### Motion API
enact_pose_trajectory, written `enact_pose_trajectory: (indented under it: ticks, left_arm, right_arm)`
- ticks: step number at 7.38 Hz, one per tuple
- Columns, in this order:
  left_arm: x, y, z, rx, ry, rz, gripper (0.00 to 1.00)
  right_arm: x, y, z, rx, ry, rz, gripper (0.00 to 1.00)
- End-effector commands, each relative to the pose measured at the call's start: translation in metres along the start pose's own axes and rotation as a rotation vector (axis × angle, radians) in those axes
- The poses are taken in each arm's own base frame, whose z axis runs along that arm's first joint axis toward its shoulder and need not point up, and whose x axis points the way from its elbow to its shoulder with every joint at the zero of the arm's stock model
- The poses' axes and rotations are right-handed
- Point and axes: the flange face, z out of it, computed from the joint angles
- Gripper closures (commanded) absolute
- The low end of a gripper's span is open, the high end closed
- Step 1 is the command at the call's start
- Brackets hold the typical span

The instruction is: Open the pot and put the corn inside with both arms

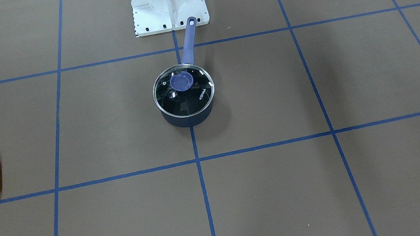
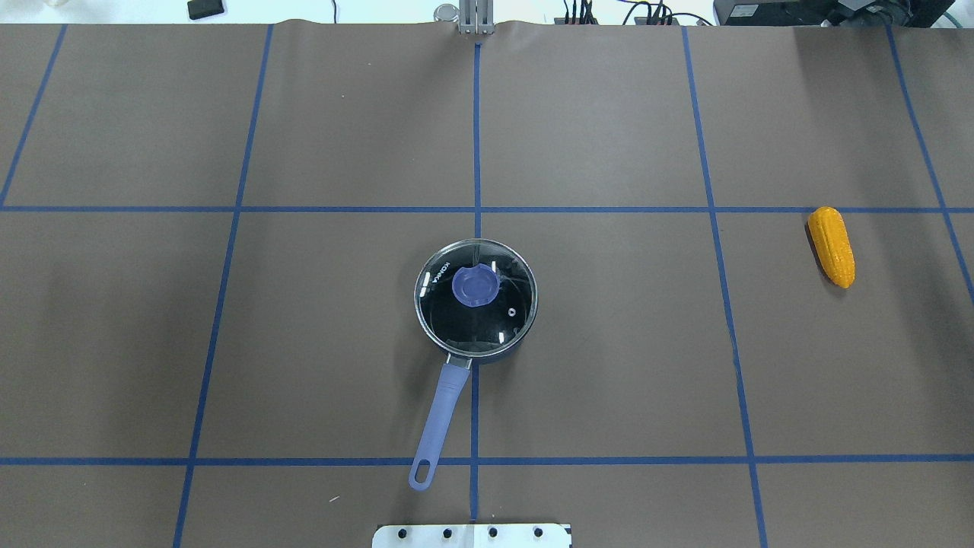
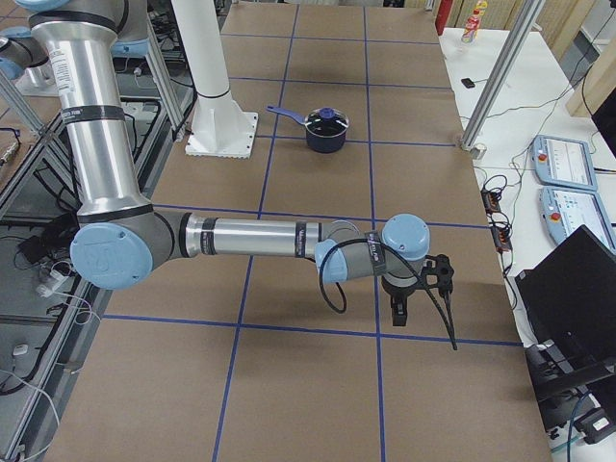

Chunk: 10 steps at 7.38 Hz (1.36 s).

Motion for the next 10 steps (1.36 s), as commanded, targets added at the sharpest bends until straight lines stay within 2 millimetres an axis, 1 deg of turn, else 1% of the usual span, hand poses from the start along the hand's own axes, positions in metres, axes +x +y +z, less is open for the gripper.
enact_pose_trajectory:
  ticks: [1, 2, 3, 4, 5, 6, 8, 9, 10]
  left_arm:
    - [0.001, 0.002, 0.000, 0.001, 0.000, 0.002, 0.02]
    - [0.001, 0.002, 0.000, 0.001, 0.000, 0.002, 0.02]
    - [0.000, 0.004, 0.001, 0.001, 0.000, 0.008, 0.02]
    - [0.002, 0.003, -0.001, 0.015, -0.002, 0.017, 0.02]
    - [0.001, 0.004, 0.000, 0.013, -0.002, 0.017, 0.02]
    - [0.005, 0.001, -0.004, 0.021, 0.003, 0.022, 0.02]
    - [0.017, -0.007, -0.011, 0.029, 0.003, 0.034, 0.02]
    - [0.029, -0.012, -0.014, 0.039, 0.009, -0.020, 0.02]
    - [0.067, -0.021, -0.005, 0.028, 0.024, -0.030, 0.02]
  right_arm:
    - [-0.004, -0.005, -0.003, 0.002, -0.006, 0.005, 0.00]
    - [-0.007, -0.005, -0.004, 0.007, -0.012, -0.002, 0.00]
    - [-0.021, -0.009, -0.017, 0.034, -0.026, -0.027, 0.00]
    - [-0.025, -0.013, -0.019, 0.043, -0.011, -0.042, 0.00]
    - [-0.017, -0.008, -0.013, 0.022, -0.017, -0.022, 0.00]
    - [-0.018, -0.002, -0.014, 0.019, -0.032, -0.014, 0.00]
    - [-0.003, 0.015, -0.003, 0.005, -0.026, -0.008, 0.00]
    - [0.001, 0.026, -0.002, 0.041, -0.036, -0.037, 0.00]
    - [-0.001, 0.026, -0.001, 0.053, -0.043, -0.038, 0.00]
